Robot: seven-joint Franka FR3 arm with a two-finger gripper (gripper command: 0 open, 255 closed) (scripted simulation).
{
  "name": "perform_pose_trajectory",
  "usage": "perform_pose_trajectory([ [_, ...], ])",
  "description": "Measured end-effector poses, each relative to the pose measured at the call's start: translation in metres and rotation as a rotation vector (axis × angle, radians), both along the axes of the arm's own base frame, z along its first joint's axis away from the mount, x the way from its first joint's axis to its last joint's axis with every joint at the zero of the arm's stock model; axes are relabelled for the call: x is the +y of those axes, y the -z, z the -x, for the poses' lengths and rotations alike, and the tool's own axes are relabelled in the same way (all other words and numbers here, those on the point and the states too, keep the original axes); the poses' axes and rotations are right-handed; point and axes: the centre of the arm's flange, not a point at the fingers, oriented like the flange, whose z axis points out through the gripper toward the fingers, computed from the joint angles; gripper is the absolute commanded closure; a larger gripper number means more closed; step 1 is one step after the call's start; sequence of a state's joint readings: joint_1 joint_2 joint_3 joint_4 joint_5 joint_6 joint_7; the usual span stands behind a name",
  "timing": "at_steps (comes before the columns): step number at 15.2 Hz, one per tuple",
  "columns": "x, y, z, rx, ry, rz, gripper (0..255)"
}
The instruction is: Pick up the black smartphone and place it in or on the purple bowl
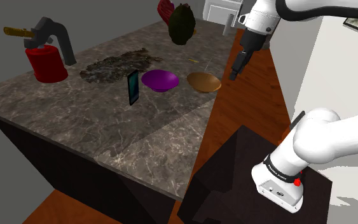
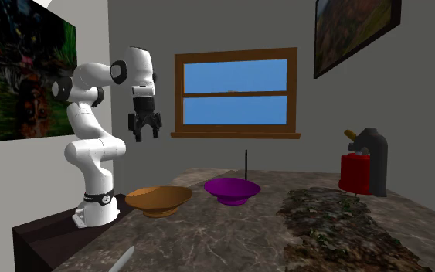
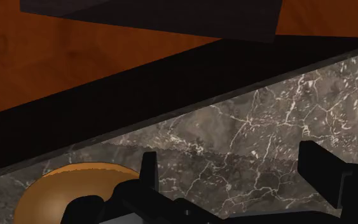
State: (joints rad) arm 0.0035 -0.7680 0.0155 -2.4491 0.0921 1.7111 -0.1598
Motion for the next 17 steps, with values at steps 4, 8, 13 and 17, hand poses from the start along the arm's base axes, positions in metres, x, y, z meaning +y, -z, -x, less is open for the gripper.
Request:
perform_pose_trajectory([
  [4,0.019,0.000,-0.022,0.002,0.001,0.006,0],
  [8,0.053,0.005,-0.061,0.006,0.002,0.017,0],
  [13,0.100,0.012,-0.111,0.011,0.003,0.030,0],
  [17,0.135,0.019,-0.149,0.015,0.004,0.040,0],
])
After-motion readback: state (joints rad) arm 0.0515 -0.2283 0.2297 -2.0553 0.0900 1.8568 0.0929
